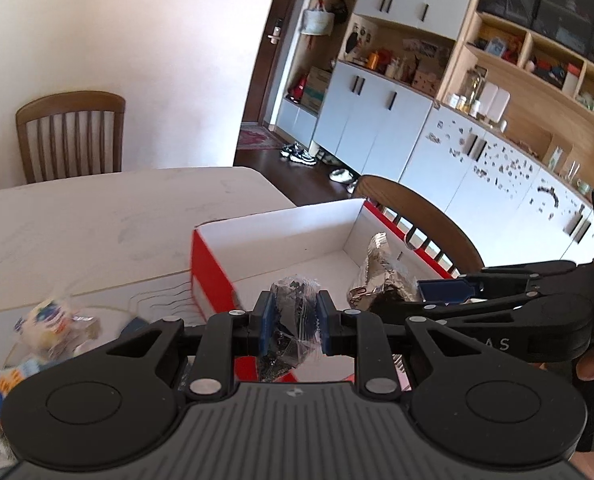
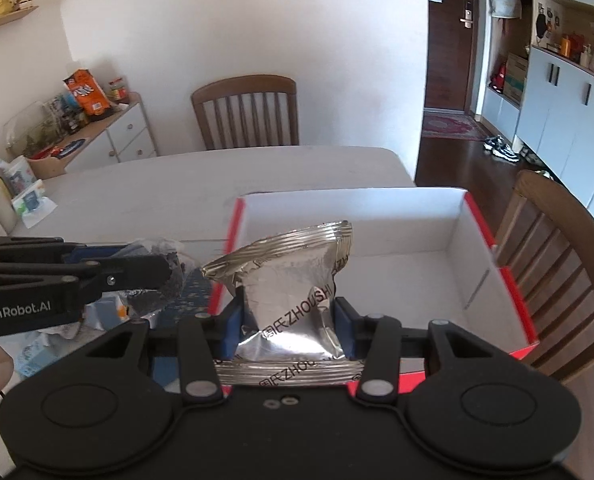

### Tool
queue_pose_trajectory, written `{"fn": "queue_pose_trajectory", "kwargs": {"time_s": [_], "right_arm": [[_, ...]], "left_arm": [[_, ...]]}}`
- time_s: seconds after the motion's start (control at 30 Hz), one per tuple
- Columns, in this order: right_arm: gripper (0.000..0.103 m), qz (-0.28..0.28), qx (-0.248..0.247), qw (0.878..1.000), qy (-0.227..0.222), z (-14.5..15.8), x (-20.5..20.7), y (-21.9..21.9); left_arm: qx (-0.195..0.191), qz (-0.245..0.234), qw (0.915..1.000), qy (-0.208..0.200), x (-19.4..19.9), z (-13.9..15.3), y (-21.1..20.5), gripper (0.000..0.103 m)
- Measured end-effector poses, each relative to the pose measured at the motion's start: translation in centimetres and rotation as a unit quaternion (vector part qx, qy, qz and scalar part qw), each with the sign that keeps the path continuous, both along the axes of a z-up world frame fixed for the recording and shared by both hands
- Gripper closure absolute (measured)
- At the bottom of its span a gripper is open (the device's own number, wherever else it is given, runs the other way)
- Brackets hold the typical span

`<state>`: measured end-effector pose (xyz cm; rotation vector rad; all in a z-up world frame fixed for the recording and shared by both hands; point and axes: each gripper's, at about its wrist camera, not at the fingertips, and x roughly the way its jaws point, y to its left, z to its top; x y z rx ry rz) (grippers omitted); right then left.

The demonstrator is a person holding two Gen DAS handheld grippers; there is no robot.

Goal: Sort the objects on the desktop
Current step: 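Carry both held bags over the open red box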

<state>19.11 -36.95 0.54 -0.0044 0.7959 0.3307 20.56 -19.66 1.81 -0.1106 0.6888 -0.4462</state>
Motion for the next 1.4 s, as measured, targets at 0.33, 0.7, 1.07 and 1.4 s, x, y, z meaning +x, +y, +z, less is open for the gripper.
{"fn": "queue_pose_trajectory", "kwargs": {"time_s": [0.33, 0.7, 1.07, 1.4], "right_arm": [[0.058, -0.02, -0.017, 1.0, 0.017, -1.8, 2.8, -3.3], [0.058, 0.0, -0.075, 0.997, 0.035, -5.1, 7.7, -5.4], [0.058, 0.028, -0.099, 0.992, 0.077, -9.1, 11.4, -5.4], [0.058, 0.041, -0.116, 0.984, 0.131, -11.4, 13.1, -4.9]], "left_arm": [[0.027, -0.046, 0.9986, 0.007, 2.8, -1.6, -4.2, 0.082], [0.073, -0.078, 0.993, 0.051, 7.4, -4.6, -8.2, 0.082], [0.126, -0.11, 0.982, 0.089, 9.8, -8.0, -11.3, 0.082], [0.164, -0.124, 0.97, 0.13, 11.1, -10.2, -12.8, 0.082]]}}
